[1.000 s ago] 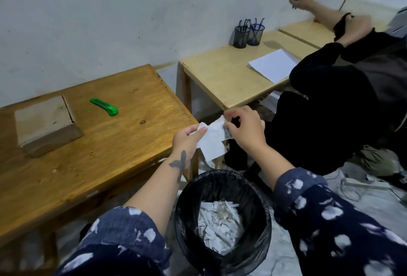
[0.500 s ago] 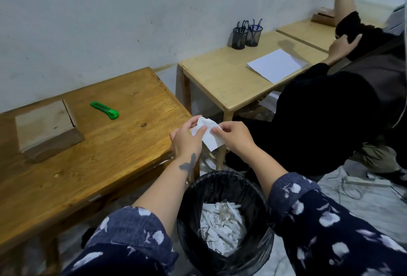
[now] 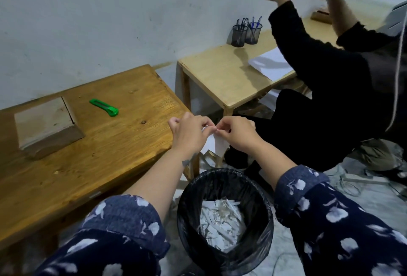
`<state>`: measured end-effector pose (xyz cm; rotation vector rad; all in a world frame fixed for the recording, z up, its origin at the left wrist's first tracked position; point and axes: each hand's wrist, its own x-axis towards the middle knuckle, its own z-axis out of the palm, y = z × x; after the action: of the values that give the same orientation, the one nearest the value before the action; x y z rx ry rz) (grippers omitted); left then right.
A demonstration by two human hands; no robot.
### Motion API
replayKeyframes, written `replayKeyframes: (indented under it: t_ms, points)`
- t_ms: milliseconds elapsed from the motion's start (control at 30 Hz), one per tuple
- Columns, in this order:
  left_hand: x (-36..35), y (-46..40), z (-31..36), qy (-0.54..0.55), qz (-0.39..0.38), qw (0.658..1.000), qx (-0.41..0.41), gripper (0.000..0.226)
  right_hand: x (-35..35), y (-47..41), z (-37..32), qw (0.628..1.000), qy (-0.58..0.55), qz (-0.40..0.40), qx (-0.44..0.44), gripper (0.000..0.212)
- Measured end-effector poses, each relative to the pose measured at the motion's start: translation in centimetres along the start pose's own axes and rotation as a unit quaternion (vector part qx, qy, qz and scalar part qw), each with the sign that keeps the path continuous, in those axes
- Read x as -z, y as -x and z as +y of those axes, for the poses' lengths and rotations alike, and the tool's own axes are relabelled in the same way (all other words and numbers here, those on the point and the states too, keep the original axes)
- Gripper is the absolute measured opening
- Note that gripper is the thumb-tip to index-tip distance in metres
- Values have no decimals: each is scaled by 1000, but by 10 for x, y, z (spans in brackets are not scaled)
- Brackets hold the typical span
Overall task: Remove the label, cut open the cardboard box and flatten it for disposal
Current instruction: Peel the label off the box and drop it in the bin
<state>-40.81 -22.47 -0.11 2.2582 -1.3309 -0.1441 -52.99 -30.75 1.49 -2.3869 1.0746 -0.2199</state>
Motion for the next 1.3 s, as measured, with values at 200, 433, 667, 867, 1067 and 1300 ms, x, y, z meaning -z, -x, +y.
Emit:
replayKeyframes:
  t_ms: [200, 433, 667, 867, 1067, 1300]
  points:
    - [-14, 2, 10, 99, -46, 982, 153, 26, -2, 8, 3, 1000, 4, 17, -6, 15]
    - [-35, 0, -6, 296, -90, 892, 329, 24, -21, 31, 10, 997, 18, 71, 31, 13]
    - [-41, 15, -19, 283, 24, 873, 396, 22, -12, 46, 67, 988, -100, 68, -95, 18]
    - [-95, 43, -2, 306, -191, 896, 260, 22, -48, 51, 88, 981, -131, -19, -143, 25]
    - [-138, 72, -3, 322, -293, 859, 268, 33, -85, 67, 111, 973, -107, -35, -201, 26]
    - [-171, 92, -25, 271, -381, 830, 304, 60, -124, 80, 144, 947, -71, -152, -272, 30]
